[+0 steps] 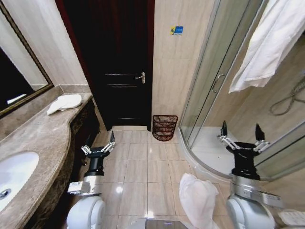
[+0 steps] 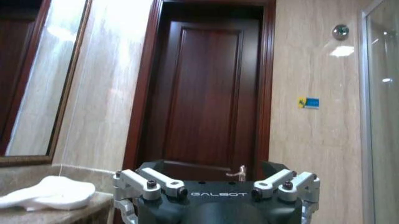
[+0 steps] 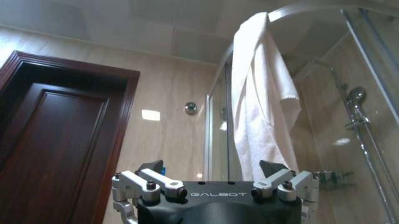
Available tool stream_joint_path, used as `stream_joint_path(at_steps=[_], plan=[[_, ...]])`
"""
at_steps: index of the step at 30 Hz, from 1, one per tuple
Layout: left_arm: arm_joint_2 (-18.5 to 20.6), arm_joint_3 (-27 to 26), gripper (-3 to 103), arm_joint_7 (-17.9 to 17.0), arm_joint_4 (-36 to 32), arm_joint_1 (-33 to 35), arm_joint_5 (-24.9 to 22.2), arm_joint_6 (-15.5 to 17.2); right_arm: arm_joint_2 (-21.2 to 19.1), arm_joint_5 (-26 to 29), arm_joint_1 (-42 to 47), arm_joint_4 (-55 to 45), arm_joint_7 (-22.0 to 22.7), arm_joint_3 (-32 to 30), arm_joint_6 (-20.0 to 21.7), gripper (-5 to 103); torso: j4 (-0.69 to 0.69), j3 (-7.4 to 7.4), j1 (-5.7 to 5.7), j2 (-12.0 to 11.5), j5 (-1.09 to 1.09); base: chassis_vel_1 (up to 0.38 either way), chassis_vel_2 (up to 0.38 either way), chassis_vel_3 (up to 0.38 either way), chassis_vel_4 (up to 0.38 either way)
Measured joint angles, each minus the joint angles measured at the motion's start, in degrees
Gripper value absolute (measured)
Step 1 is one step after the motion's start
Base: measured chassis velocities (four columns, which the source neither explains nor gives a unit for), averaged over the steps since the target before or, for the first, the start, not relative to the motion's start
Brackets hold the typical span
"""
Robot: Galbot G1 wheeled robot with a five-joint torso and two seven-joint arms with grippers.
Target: Discard the used towel into the hamper.
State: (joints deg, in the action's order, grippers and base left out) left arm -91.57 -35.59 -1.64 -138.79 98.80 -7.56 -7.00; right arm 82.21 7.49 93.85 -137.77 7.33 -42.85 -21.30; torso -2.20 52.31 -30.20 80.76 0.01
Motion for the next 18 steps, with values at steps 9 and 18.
stream_joint_path(at_steps=[9, 18], plan=[[0.52, 0.35, 100, -0.39, -0.17, -0.23, -1.57, -2.81, -0.04, -1.31, -0.62, -1.04, -0.77, -0.54, -2.93, 100, 0.00, 0.00, 0.00, 0.01, -0.02, 0.000, 0.000, 0.000, 0.000], [1.11, -0.02, 100, 0.11, -0.17, 0.06, -1.86, -2.92, 0.00, 0.42, -1.48, -0.73, -2.23, -1.04, -6.60, 100, 0.00, 0.00, 0.00, 0.01, -0.01, 0.000, 0.000, 0.000, 0.000]])
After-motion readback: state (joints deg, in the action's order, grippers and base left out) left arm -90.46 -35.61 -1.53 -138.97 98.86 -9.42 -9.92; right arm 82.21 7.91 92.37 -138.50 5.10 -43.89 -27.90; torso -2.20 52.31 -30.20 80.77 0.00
